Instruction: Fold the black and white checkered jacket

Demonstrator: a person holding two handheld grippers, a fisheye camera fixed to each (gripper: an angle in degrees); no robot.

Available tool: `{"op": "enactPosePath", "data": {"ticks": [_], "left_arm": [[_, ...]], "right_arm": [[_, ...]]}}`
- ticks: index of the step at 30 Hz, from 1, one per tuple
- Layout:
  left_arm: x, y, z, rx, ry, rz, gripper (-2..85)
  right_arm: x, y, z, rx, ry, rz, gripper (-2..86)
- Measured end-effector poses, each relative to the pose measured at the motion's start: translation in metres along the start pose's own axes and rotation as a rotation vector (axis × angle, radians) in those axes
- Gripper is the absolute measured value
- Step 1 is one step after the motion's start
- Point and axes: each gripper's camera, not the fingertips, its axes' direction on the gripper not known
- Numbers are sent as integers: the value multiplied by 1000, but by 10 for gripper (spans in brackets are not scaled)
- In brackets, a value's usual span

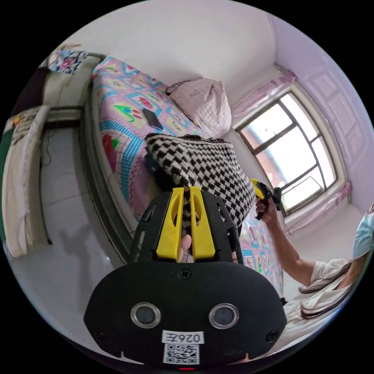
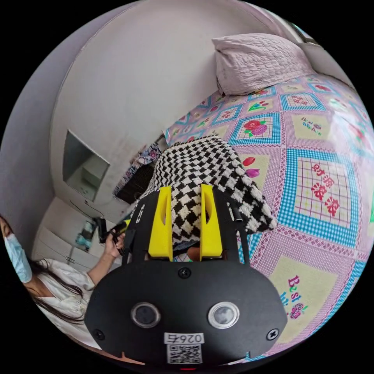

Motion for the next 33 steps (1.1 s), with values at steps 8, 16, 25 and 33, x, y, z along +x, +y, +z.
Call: {"op": "enactPosePath", "data": {"ticks": [8, 16, 25, 33], "left_arm": [[-12, 49, -21, 30, -165, -48, -10], [87, 83, 88, -117, -131, 173, -10], [281, 264, 275, -637, 227, 517, -10], [420, 507, 367, -1047, 383, 701, -10]], "right_arm": [[-61, 59, -137, 154, 29, -9, 63], [-127, 240, -259, 239, 118, 103, 30], [-214, 471, -397, 325, 285, 396, -8], [-295, 612, -537, 539, 440, 582, -9]]}}
